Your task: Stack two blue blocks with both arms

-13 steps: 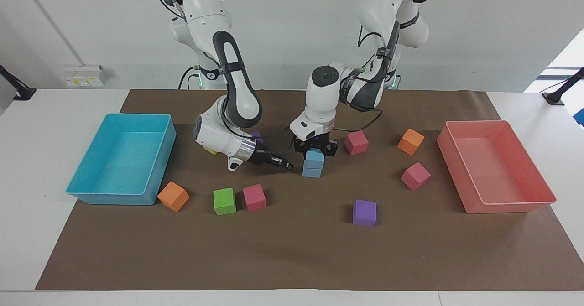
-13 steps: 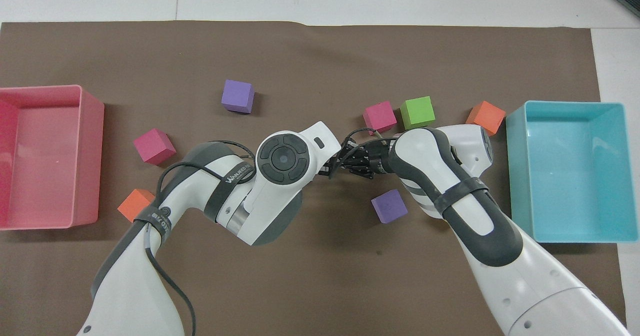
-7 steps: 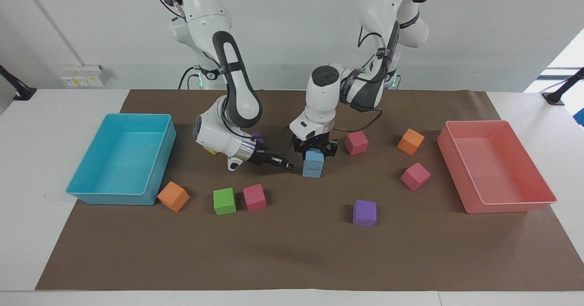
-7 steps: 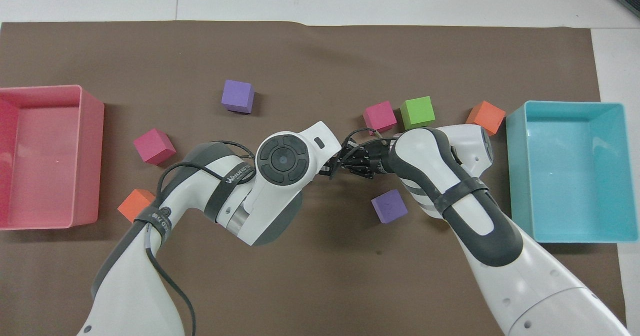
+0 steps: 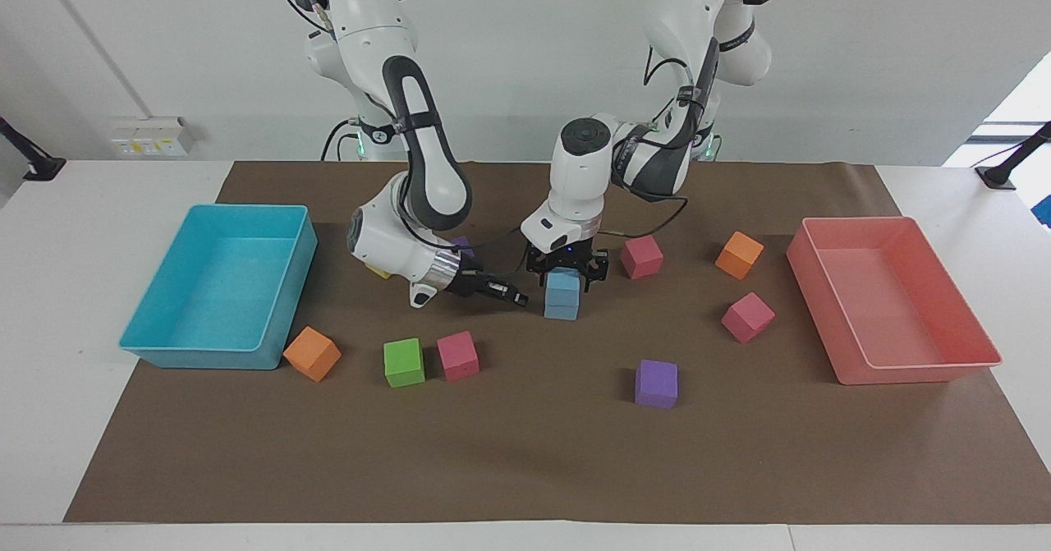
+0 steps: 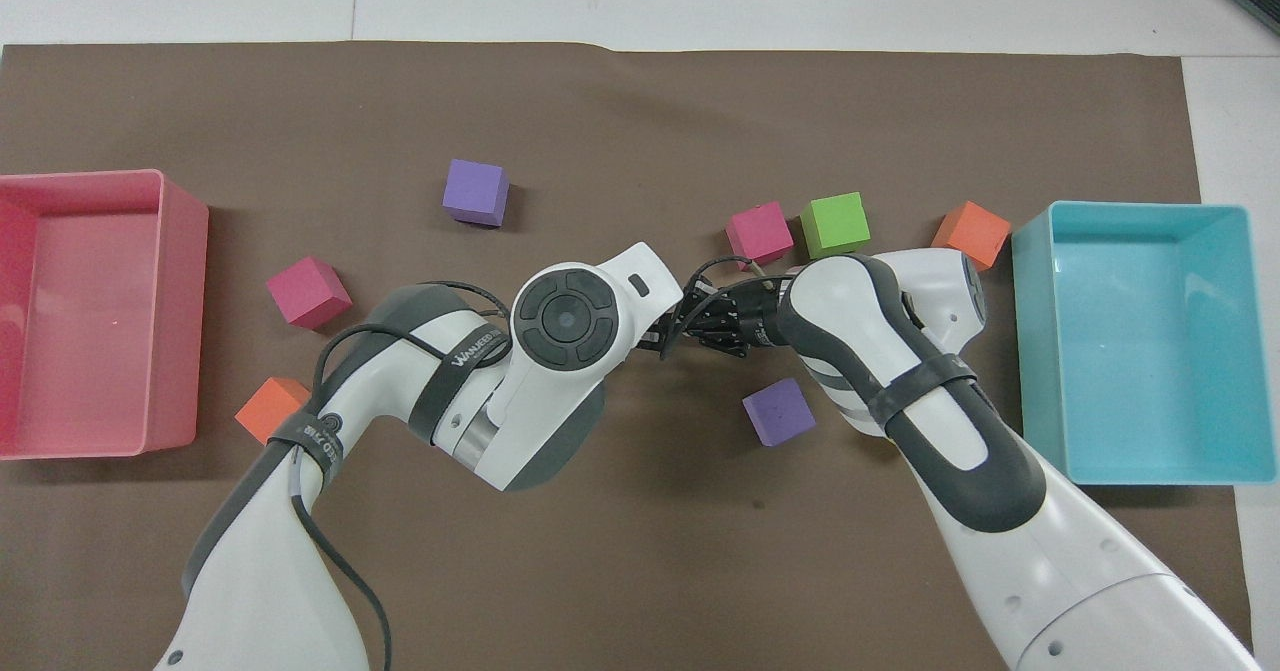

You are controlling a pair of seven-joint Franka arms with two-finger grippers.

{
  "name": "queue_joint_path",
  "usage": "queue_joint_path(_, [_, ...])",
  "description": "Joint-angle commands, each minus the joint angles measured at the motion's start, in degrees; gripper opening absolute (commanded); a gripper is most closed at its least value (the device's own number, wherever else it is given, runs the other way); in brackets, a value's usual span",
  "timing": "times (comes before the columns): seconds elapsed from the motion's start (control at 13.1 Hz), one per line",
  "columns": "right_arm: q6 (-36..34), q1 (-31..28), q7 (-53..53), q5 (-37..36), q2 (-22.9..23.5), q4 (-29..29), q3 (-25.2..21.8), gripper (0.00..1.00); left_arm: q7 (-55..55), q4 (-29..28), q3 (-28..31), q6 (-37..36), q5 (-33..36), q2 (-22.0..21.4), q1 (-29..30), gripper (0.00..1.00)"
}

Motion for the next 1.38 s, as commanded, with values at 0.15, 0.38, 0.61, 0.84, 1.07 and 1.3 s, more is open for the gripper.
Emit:
queue_joint_path(0.15, [1.2, -0.22, -1.79, 0.26, -1.53, -1.76, 0.4, 0.0, -1.06, -2.02, 1.01, 1.25, 1.24, -2.17, -0.74, 1.0])
queue_joint_path(0.38, [1.29, -0.14, -1.79, 0.08, -1.53, -1.76, 0.31, 0.0, -0.54, -0.44, 1.09, -0.51, 1.15, -4.45, -0.04, 1.0])
queue_joint_path(0.61, [1.11, -0.75, -1.97, -4.12, -1.44, -1.06, 0.4, 0.0, 1.04, -0.53, 1.09, -5.94, 0.89, -9.54, 3.29, 1.0])
queue_joint_path(0.84, [1.11, -1.28, -1.53, -12.19, -3.02, 0.35, 0.22, 0.09, 10.06, -1.93, 1.09, -12.97, 0.36, -15.61, 8.74, 1.0])
queue_joint_path(1.07, [1.11, -1.89, -1.27, -23.51, -5.21, 1.57, -0.56, 0.52, 15.97, -3.6, 1.09, -15.63, 0.36, -18.86, 14.01, 1.0])
queue_joint_path(1.3, [0.94, -3.29, -0.04, -39.86, -8.2, 2.72, -0.66, 1.0, 22.39, -4.58, 1.18, -17.81, 0.19, -22.03, 19.02, 1.0])
